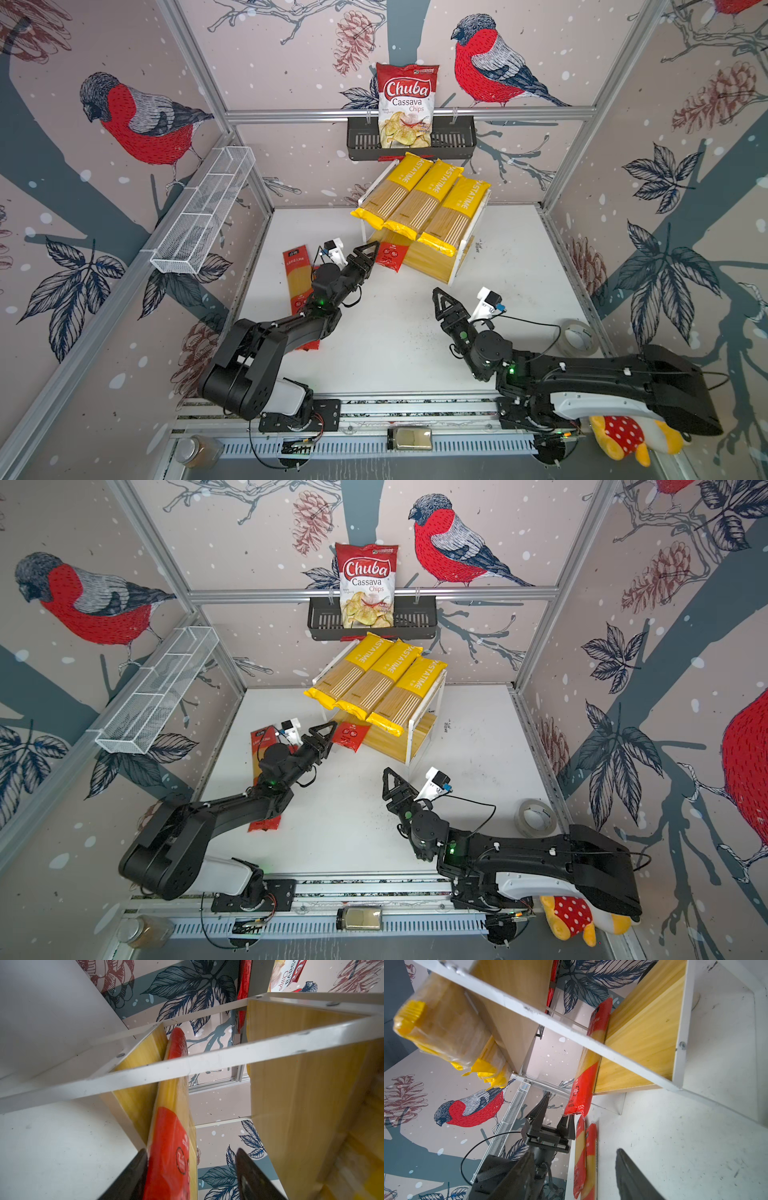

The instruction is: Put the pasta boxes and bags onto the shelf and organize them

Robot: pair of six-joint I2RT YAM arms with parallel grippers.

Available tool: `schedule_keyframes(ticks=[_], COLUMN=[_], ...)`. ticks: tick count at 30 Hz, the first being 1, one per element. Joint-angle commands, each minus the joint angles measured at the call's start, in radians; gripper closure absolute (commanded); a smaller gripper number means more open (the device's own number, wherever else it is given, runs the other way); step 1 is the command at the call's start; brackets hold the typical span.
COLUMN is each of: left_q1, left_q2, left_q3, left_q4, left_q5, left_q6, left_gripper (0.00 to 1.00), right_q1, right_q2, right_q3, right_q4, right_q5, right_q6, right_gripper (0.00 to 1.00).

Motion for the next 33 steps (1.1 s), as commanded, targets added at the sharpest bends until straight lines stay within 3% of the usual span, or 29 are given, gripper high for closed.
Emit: schedule_keyframes(ticks=[1, 6, 11, 22, 25, 29, 33], left_q1=[0.007, -0.002, -0.085, -0.108, -0.11, -0.106, -0.085], left_q2=[-0.056, -0.1, -0.101, 0.081, 0.119, 0.112, 0.074], left_q3=[-0.043, -0.089, -0.078, 0.014, 0.038, 0.024, -0.005], left_q4=[-0.041, -0.048, -0.074, 0.044, 0.081, 0.1, 0.087], left_q5=[-0.017, 0.006, -0.031, -0.02, 0.009, 0.007, 0.002], left_q6=[0.025, 0.011, 0.032, 0.017, -0.001, -0.013, -0.019], left_gripper=[0.29, 0.3, 0.3, 0.37, 0.47, 0.7, 0.81], right_q1=[0.001, 0.001, 0.0, 0.008, 0.01, 0.011, 0.011], right_q2=[0.013, 0.027, 0.045, 0.033, 0.028, 0.025, 0.028], right_q3=[-0.001, 0.007, 0.014, 0.019, 0.016, 0.015, 0.017], right_q4=[0.026, 0.039, 0.047, 0.024, 0.017, 0.014, 0.019], right_q5=[0.014, 0.005, -0.002, 0.01, 0.016, 0.02, 0.017], right_q6=[-0.005, -0.008, -0.009, -0.008, -0.008, -0.007, -0.008], right_gripper=[0.38, 0.38, 0.38, 0.38, 0.38, 0.38, 0.38])
